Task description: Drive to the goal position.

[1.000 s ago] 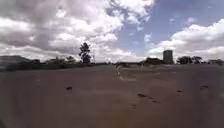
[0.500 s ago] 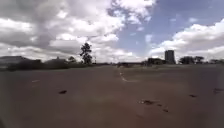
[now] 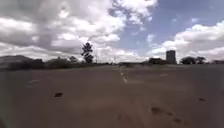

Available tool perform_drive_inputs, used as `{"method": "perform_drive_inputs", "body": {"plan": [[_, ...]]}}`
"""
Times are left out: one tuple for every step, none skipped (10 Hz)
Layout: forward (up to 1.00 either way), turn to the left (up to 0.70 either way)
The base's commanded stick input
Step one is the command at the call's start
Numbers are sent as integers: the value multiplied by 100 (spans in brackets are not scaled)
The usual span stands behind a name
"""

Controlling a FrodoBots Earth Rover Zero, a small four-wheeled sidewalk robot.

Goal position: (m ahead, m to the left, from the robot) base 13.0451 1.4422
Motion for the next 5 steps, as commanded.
{"method": "perform_drive_inputs", "body": {"plan": [[70,0],[70,0],[70,0],[70,0],[70,0]]}}
